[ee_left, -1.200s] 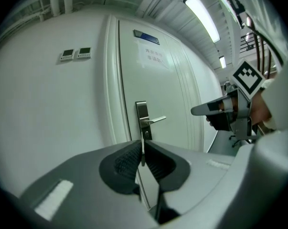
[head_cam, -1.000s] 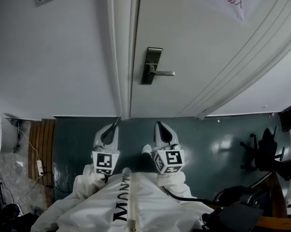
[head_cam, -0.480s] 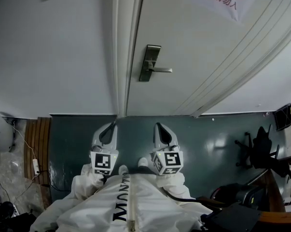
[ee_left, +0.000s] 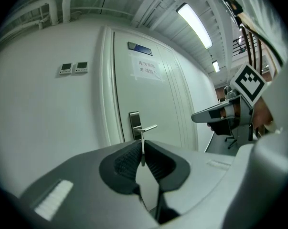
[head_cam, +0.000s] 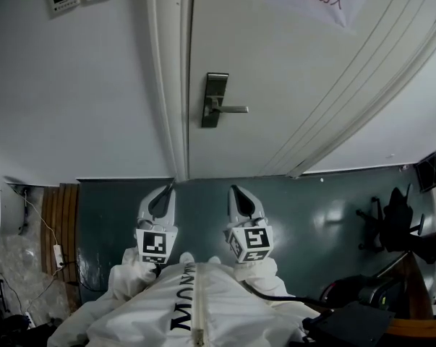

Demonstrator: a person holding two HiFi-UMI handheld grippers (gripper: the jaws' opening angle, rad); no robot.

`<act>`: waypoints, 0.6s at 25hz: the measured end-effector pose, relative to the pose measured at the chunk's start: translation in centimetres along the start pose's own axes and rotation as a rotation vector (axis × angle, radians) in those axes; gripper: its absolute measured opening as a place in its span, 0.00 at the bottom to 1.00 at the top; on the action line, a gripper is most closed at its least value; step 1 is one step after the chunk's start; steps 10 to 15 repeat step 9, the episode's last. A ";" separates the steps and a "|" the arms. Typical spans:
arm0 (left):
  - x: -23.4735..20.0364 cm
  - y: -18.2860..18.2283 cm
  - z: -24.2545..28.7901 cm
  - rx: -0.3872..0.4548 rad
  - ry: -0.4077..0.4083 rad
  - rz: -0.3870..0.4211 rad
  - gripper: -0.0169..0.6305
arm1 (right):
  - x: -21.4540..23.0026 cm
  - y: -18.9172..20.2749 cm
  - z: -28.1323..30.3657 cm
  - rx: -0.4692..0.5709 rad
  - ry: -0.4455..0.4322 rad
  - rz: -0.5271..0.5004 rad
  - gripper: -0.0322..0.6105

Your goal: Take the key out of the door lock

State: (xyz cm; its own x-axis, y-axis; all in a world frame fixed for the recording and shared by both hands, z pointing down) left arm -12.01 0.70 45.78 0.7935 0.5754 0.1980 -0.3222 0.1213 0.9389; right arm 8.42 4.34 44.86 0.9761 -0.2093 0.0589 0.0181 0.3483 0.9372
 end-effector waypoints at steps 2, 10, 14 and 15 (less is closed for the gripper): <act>0.6 -0.3 0.4 0.000 0.007 0.004 0.06 | 0.5 0.2 -0.1 -0.002 0.001 0.007 0.05; 1.7 -0.8 1.7 -0.008 0.018 -0.004 0.06 | 2.1 0.2 -0.2 0.001 0.001 0.017 0.05; 1.7 -0.8 1.7 -0.008 0.018 -0.004 0.06 | 2.1 0.2 -0.2 0.001 0.001 0.017 0.05; 1.7 -0.8 1.7 -0.008 0.018 -0.004 0.06 | 2.1 0.2 -0.2 0.001 0.001 0.017 0.05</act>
Point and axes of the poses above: the fingertips, and each gripper's own axes: z forward along the fingers, x to its right, y out of its underside, the point moved 6 cm from there along -z, backward along the fingers, and after that the axes turned 10 degrees about -x, right-handed, at the moved point
